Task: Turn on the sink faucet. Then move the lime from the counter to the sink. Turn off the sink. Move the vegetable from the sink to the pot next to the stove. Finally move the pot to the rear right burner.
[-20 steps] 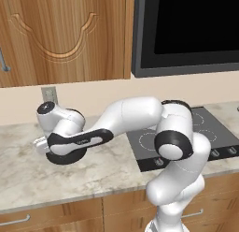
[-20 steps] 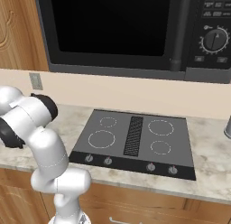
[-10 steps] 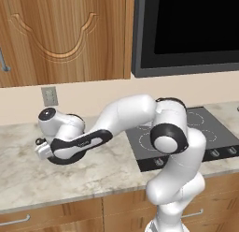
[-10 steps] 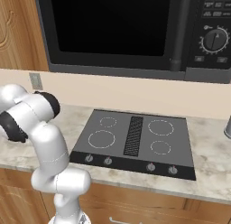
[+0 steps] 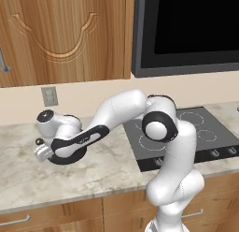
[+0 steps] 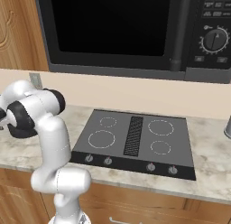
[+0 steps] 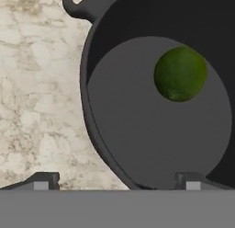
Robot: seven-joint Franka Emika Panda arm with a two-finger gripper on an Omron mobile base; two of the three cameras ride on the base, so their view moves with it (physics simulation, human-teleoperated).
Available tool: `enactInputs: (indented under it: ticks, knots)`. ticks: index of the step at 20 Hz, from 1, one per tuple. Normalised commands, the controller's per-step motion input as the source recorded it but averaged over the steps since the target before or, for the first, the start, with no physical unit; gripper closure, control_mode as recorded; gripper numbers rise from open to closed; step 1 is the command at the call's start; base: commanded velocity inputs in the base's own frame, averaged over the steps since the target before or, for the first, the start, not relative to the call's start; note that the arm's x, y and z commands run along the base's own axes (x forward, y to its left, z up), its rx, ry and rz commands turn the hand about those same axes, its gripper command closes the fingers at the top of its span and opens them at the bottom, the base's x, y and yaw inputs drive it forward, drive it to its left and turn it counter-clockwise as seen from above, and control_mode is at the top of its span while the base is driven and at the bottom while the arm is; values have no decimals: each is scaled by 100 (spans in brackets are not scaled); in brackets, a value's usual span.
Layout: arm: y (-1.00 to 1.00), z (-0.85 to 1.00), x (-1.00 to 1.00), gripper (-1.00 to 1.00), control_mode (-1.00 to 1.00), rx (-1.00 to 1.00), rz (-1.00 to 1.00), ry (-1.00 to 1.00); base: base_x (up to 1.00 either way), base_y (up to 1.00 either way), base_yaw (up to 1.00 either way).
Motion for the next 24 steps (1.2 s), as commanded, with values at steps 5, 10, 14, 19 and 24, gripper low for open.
enactInputs:
  ticks: [5, 10, 14, 19, 24]
  knots:
    - [19, -23, 1, -100, -100, -8, 4, 0, 0, 0, 0]
    - [5, -25, 4, -100, -100, -6, 0, 0, 0, 0, 0]
    - [0, -20, 5, -100, -100, 0, 1, 0, 0, 0, 0]
    - [0, -24, 1, -100, -100, 0, 2, 0, 0, 0, 0]
    - [0, -19, 0, 100, -100, 0, 1, -1, 0, 0, 0]
